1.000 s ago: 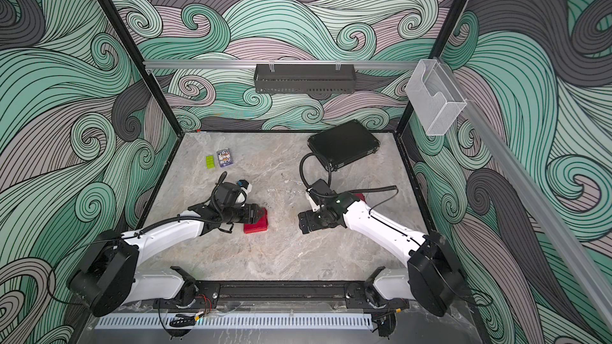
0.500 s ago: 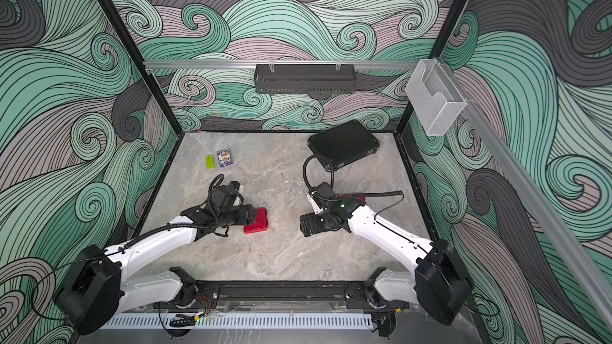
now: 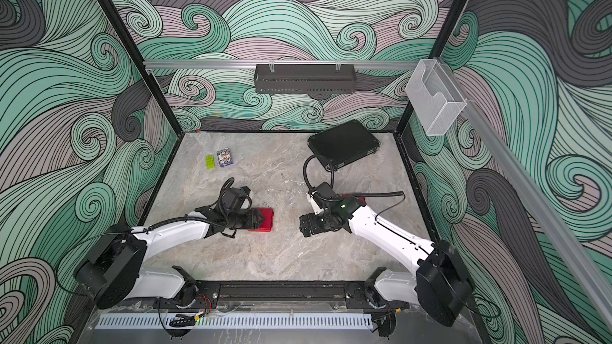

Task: Take the necklace out of the lift-off lid jewelry box
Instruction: Move the jewelry box to the center of the board, then pick up the jewelry box from the center of the board.

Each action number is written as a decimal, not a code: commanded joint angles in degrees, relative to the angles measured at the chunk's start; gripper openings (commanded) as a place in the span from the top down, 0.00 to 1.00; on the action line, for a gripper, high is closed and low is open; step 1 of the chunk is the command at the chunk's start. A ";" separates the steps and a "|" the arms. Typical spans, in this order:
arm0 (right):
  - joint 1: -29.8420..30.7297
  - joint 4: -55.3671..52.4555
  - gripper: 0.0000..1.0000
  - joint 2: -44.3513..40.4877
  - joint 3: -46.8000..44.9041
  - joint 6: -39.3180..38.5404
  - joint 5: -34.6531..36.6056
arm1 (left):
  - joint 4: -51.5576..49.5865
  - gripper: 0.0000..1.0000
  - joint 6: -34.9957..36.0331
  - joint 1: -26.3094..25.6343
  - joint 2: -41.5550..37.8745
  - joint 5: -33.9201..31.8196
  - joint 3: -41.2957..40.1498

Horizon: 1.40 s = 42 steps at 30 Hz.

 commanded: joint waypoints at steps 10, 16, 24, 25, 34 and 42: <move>0.38 -2.47 0.08 -5.07 -2.92 1.19 -0.64 | 5.76 0.47 10.67 -12.12 13.93 8.56 12.25; 0.73 -1.93 0.09 -6.39 -4.49 1.07 -0.75 | 7.78 0.49 9.76 -12.96 16.26 11.04 14.12; 4.59 -0.06 0.00 -1.36 -1.41 -4.18 3.06 | 0.06 0.34 7.45 -10.23 6.38 -0.63 12.37; 4.69 0.52 0.00 0.21 -0.55 -5.60 2.73 | -0.26 0.31 6.67 -9.26 3.88 -2.75 10.97; 6.18 3.43 0.00 8.41 4.27 -17.99 4.60 | -7.47 0.22 3.34 -1.28 -17.40 -8.51 -0.35; 6.44 1.73 0.00 15.66 8.66 -24.18 3.88 | -3.87 0.19 2.23 0.42 -27.48 -9.38 -9.41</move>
